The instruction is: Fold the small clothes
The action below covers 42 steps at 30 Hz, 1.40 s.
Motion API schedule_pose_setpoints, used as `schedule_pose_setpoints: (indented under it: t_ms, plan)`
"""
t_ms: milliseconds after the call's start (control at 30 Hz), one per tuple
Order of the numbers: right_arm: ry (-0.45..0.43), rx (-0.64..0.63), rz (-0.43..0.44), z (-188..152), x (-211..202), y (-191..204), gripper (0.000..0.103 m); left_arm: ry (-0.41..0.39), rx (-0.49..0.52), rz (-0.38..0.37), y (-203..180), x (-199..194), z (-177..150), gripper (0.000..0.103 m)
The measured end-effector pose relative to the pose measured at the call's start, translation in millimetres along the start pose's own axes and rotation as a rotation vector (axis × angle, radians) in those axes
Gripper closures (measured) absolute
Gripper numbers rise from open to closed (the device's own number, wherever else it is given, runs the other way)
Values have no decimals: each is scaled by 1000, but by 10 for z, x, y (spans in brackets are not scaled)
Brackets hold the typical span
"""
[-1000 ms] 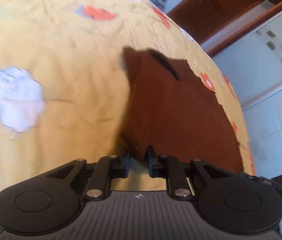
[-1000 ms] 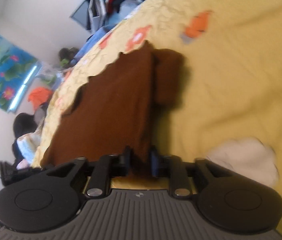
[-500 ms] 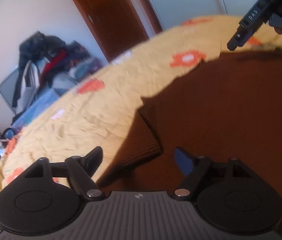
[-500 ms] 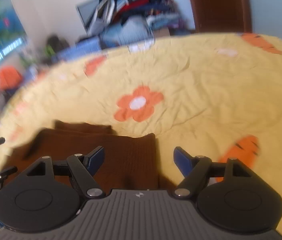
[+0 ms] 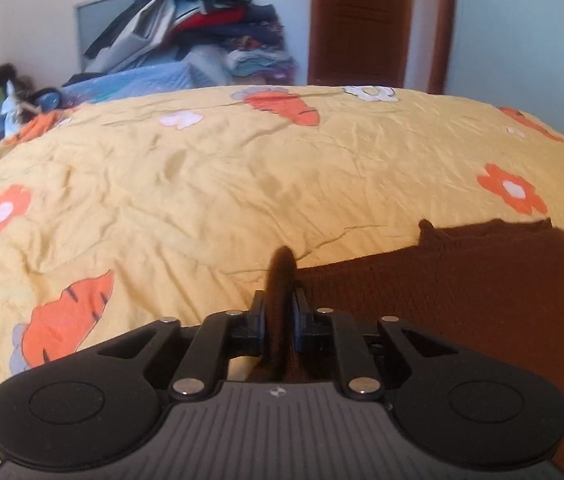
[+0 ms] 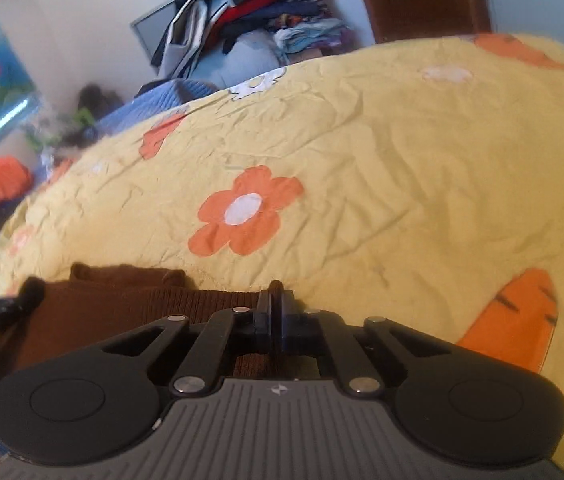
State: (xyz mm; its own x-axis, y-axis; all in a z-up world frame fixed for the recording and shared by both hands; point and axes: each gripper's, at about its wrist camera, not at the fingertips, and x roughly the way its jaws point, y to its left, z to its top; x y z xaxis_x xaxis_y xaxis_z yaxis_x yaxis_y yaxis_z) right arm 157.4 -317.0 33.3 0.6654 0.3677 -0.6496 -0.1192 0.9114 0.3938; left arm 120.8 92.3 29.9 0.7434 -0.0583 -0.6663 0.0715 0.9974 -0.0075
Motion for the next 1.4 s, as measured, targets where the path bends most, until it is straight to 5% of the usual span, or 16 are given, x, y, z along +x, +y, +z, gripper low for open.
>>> schedule_pose_setpoints:
  t_ms: [67, 133, 167, 233, 333, 433, 500, 800, 900, 1000, 1033, 1100, 1400]
  plan:
    - [-31, 15, -16, -19, -125, 22, 77, -9, 7, 78, -21, -147, 20, 58]
    - [-90, -19, -24, -57, -306, 128, 68, -106, 41, 177, -60, -410, 32, 45]
    - [-118, -44, -16, -69, -410, 220, 66, -156, 43, 186, -82, -542, 37, 38]
    - [-124, -89, 16, -95, -467, 443, 56, -183, 10, 85, -131, -678, 149, 28]
    - [-45, -221, 10, -208, -157, 789, 39, -71, 23, -41, -399, -467, 201, 27]
    - [20, -384, -171, -400, 263, 869, 39, 72, 78, -13, -607, 1, 54, 27]
    - [-51, -385, -137, -467, 220, 706, 29, -12, 81, -8, -588, 29, -100, 16]
    - [-62, -307, -186, -400, 32, 940, 24, -14, 40, -16, -530, -46, -133, 13]
    - [-56, -366, -109, -582, -144, 1117, 2, -16, 40, -13, -545, -35, -128, 13]
    - [35, -411, -183, -776, 68, 993, 0, -16, 37, -17, -543, -29, -128, 13]
    - [-38, -393, -123, -839, 5, 865, 0, -17, 35, -18, -543, -24, -132, 13]
    - [-46, -326, -90, -767, -26, 766, 0, -18, 30, -21, -541, -24, -134, 13]
    - [-46, -335, -140, -773, -146, 1022, 0, -18, 26, -24, -525, -18, -133, 12]
